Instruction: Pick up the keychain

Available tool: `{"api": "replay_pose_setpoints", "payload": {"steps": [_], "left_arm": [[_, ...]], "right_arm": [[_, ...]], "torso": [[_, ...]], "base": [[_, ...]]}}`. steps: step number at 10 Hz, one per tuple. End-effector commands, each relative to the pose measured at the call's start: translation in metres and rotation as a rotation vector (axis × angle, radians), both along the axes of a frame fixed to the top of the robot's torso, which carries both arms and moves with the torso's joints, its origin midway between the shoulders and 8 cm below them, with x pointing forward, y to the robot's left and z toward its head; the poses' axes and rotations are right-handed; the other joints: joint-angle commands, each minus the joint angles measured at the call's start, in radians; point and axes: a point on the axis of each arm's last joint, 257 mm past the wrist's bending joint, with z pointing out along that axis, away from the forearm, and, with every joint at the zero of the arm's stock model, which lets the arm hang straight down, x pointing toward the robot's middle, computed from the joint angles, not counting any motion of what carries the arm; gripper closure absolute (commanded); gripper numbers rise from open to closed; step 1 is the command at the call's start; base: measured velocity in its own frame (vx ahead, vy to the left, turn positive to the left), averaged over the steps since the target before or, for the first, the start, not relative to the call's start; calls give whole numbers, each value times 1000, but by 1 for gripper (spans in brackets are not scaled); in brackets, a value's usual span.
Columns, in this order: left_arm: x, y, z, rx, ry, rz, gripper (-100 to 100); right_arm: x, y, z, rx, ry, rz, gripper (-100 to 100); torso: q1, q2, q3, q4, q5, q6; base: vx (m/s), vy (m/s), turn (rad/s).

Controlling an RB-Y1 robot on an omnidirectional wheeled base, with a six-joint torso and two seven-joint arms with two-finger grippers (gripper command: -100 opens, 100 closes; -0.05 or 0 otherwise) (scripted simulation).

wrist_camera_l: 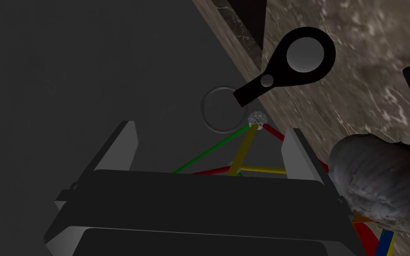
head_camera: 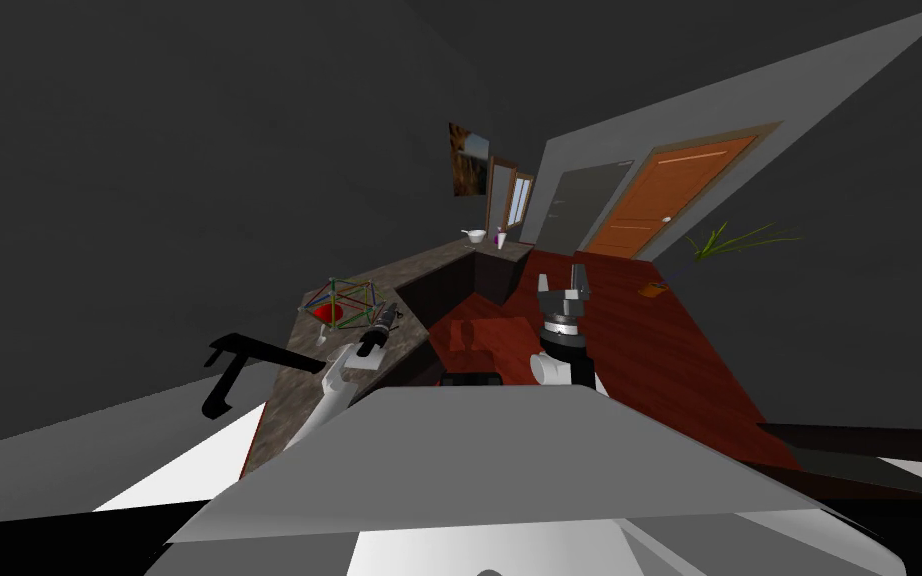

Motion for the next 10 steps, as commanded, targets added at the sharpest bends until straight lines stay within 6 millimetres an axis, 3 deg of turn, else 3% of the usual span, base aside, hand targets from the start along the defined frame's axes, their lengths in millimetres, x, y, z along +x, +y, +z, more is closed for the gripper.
{"api": "replay_pose_setpoints", "payload": {"steps": [1,2,3,7,8,9,10], "left_arm": [[0,0,0,0,0,0,0],[0,0,0,0,0,0,-100],[0,0,0,0,0,0,100],[0,0,0,0,0,0,100],[0,0,0,0,0,0,0],[-7,17,-6,76,47,12,-100],[-9,23,-8,103,64,17,-100]], "right_arm": [[0,0,0,0,0,0,0],[0,0,0,0,0,0,0],[0,0,0,0,0,0,0],[0,0,0,0,0,0,0],[0,0,0,0,0,0,0],[0,0,0,0,0,0,0],[0,0,0,0,0,0,0]], "torso": [[0,0,0,0,0,0],[0,1,0,0,0,0],[1,1,1,0,0,0],[1,1,1,0,0,0],[1,1,1,0,0,0],[1,1,1,0,0,0],[-3,0,0,0,-1,0]], "base": [[0,0,0],[0,0,0],[0,0,0],[0,0,0],[0,0,0],[29,-76,-1],[66,-103,17]]}}
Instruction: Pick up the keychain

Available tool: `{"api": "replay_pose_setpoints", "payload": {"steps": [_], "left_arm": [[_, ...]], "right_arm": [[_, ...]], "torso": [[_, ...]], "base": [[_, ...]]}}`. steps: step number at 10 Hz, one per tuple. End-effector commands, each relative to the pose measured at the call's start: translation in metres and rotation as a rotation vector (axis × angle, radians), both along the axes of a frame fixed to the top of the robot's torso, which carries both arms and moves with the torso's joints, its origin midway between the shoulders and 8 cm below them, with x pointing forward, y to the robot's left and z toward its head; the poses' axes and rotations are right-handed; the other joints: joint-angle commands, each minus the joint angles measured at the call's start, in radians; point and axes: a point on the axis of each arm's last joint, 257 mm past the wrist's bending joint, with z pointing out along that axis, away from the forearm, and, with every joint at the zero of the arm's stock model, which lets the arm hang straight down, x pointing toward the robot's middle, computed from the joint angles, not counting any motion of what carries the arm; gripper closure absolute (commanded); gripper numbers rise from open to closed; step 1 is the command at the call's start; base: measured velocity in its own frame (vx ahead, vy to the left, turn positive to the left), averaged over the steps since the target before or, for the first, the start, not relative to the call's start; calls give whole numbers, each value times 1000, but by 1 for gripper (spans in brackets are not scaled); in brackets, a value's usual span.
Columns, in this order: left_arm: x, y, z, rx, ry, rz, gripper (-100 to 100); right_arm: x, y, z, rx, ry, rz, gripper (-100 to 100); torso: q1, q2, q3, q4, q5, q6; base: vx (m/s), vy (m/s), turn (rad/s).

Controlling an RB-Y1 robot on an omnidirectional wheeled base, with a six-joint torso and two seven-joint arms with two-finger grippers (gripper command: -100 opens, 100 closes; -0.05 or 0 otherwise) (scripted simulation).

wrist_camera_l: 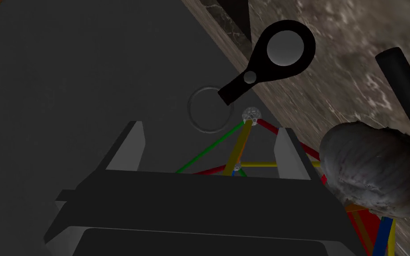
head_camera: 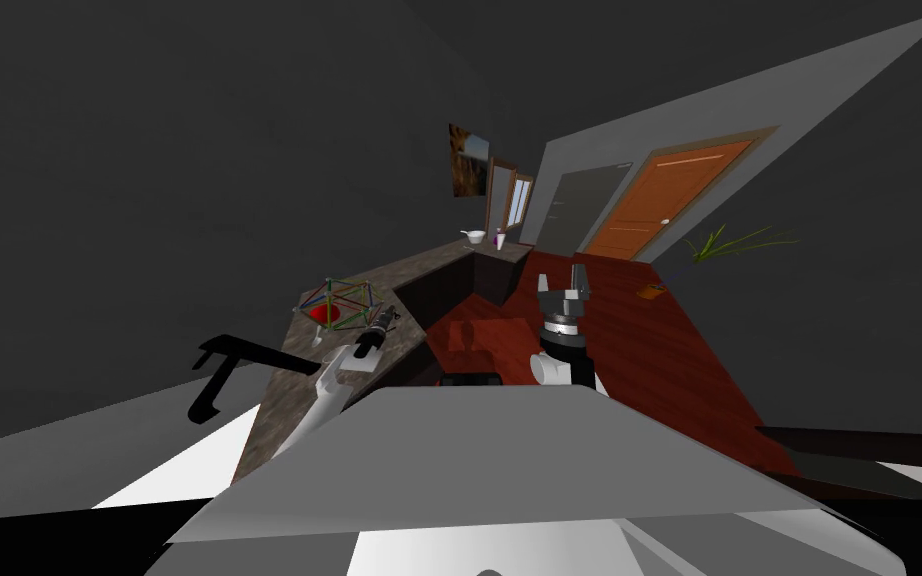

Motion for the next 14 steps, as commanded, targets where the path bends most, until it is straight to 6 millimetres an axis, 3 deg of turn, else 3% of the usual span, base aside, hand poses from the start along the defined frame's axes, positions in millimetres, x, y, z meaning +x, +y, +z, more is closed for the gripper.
{"api": "replay_pose_setpoints", "payload": {"steps": [1,9,10,11,12,13,14], "left_arm": [[-4,17,-6,73,46,13,-100],[-39,101,-13,420,259,74,-100],[-34,94,-13,391,240,68,-100],[-35,95,-13,397,245,70,0],[-44,108,-23,393,262,59,-100],[-43,106,-22,393,254,52,-100],[-55,121,-31,389,277,52,-100]], "right_arm": [[0,0,0,0,0,0,0],[0,0,0,0,0,0,0],[0,0,0,0,0,0,0],[0,0,0,0,0,0,0],[0,0,0,0,0,0,0],[0,0,0,0,0,0,0],[0,0,0,0,0,0,0]], "torso": [[0,0,0,0,0,0],[-1,0,0,0,0,0],[-1,0,0,0,0,0],[2,1,1,0,0,0],[5,3,1,0,1,0],[3,-1,0,0,1,0],[3,-1,-1,0,1,0]], "base": [[75,-123,9],[61,-114,8],[20,-52,9],[4,-10,0],[78,-51,26],[79,-59,32],[87,-82,23]]}}
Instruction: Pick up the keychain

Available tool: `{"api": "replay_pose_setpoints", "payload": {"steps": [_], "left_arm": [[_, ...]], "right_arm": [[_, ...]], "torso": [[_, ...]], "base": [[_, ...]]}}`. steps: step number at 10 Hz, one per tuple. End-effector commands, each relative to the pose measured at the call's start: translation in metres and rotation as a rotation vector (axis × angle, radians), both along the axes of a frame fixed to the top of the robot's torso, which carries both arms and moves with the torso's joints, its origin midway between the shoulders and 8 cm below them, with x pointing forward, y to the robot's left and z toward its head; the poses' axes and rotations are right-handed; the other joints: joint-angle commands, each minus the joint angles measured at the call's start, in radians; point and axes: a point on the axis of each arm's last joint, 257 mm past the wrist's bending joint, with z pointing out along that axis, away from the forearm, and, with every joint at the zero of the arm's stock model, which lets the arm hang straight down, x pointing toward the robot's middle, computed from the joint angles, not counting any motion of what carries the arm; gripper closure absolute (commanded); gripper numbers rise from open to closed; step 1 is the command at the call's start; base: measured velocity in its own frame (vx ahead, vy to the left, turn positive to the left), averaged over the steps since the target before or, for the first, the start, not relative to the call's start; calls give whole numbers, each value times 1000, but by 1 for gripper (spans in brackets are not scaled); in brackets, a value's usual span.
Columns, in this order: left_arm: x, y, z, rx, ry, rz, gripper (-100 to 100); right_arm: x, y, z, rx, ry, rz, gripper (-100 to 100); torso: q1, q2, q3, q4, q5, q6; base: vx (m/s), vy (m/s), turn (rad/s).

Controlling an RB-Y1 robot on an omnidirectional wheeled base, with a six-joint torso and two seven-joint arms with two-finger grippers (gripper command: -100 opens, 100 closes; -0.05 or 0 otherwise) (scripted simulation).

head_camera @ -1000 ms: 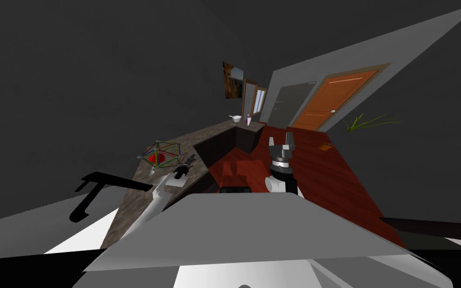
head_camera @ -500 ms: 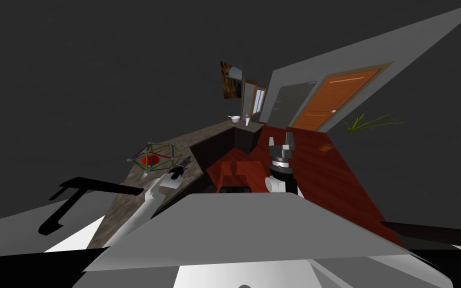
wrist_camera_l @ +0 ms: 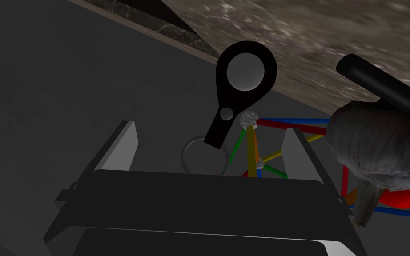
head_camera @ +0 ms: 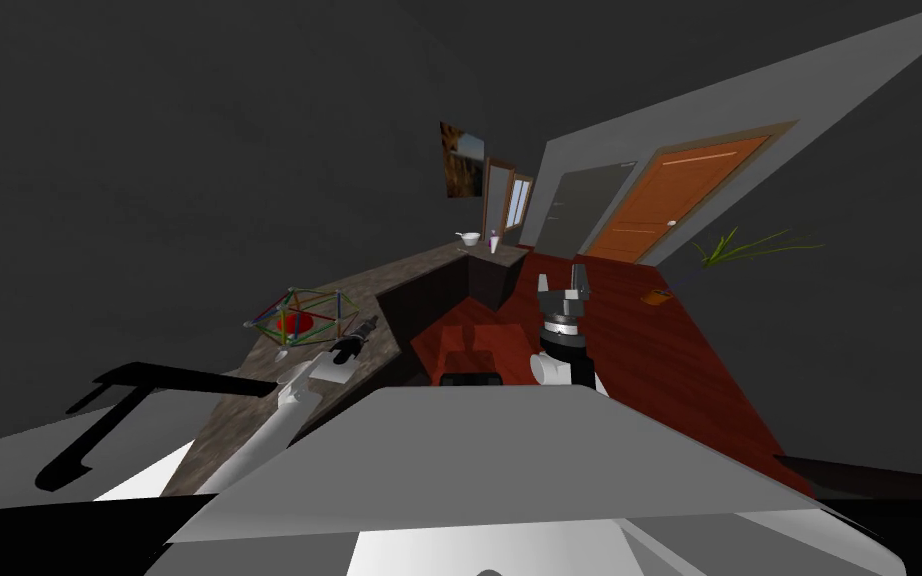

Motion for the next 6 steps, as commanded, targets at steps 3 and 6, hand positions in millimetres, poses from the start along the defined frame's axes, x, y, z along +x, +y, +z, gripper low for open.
{"api": "replay_pose_setpoints", "payload": {"steps": [3,6], "left_arm": [[-13,15,-7,-9,3,-29,-100],[-36,45,-15,-13,23,-22,-100]], "right_arm": [[0,0,0,0,0,0,0],[0,0,0,0,0,0,0]], "torso": [[0,-1,-1,0,0,0],[1,1,1,0,0,0]], "base": [[89,-73,27],[74,-66,27]]}}
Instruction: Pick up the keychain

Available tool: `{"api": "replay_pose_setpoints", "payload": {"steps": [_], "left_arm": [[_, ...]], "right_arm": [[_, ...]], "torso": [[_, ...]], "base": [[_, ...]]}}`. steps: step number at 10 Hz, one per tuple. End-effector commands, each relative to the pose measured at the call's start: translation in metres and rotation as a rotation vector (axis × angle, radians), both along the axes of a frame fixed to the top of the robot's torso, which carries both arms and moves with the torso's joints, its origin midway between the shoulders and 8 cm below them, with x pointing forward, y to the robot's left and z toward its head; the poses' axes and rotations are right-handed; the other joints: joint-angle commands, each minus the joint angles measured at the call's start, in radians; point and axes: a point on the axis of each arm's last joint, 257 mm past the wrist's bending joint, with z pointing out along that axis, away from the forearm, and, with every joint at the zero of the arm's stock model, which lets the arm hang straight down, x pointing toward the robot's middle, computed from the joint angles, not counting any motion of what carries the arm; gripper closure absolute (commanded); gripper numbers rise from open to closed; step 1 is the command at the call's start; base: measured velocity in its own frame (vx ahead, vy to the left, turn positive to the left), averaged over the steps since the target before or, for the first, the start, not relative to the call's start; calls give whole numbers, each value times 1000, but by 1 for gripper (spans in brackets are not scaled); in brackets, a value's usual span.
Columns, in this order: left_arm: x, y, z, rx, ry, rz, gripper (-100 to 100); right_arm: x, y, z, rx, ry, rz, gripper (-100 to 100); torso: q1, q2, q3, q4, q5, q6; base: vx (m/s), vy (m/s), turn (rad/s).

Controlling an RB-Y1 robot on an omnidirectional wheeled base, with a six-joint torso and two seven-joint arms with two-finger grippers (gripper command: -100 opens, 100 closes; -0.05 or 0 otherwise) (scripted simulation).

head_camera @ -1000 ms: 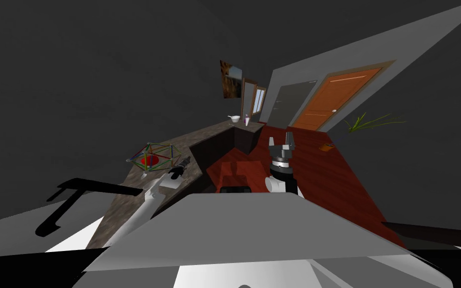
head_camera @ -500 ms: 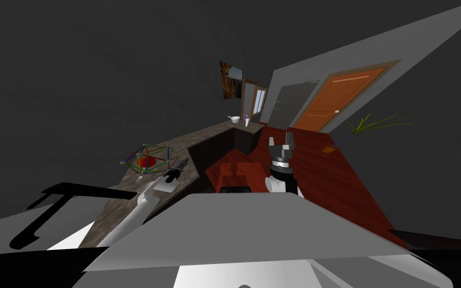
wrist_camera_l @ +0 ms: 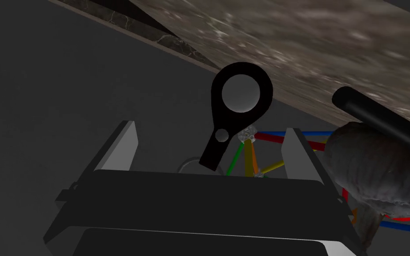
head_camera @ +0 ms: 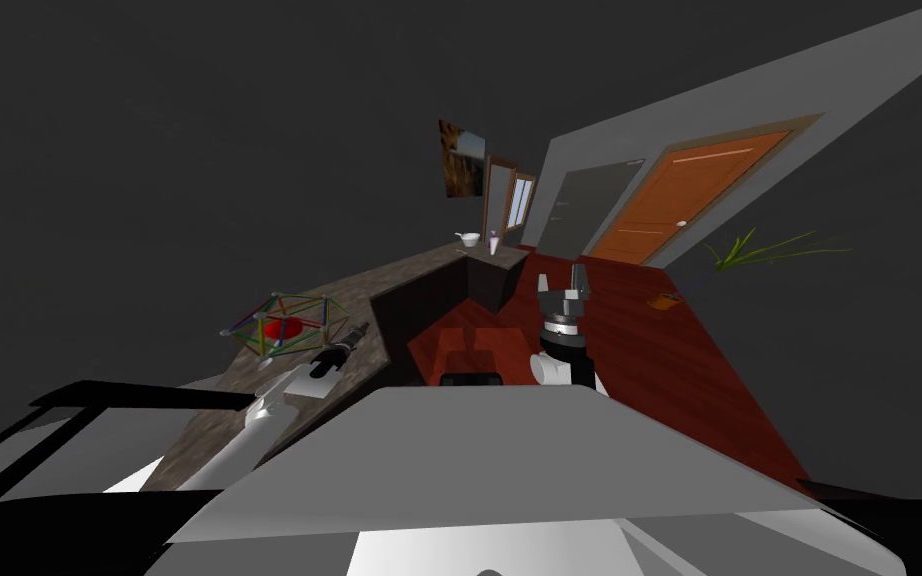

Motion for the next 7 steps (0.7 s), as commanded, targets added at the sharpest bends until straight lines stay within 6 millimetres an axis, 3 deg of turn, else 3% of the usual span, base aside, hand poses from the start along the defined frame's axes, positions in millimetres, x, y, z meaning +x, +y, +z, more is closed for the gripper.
{"api": "replay_pose_setpoints", "payload": {"steps": [1,2,4,5,6,7], "left_arm": [[-1,4,0,-3,-11,-15,-100],[-14,21,-2,-2,2,0,-100],[-12,17,0,-4,-13,-20,-100],[-25,35,0,-1,-5,-7,-100],[-23,32,2,-3,-18,-22,-100],[-37,50,3,2,-11,-5,-100]], "right_arm": [[0,0,0,0,0,0,0],[0,0,0,0,0,0,0],[0,0,0,0,0,0,0],[0,0,0,0,0,0,0],[0,0,0,0,0,0,0],[0,0,0,0,0,0,0]], "torso": [[0,0,0,0,0,0],[0,0,0,0,0,0],[-2,0,0,0,0,0],[2,2,1,0,0,0],[2,2,1,0,1,0],[1,1,1,0,0,0]], "base": [[75,-63,24],[100,-97,28],[56,-57,12],[49,-40,12],[63,-50,31],[100,-88,34]]}}
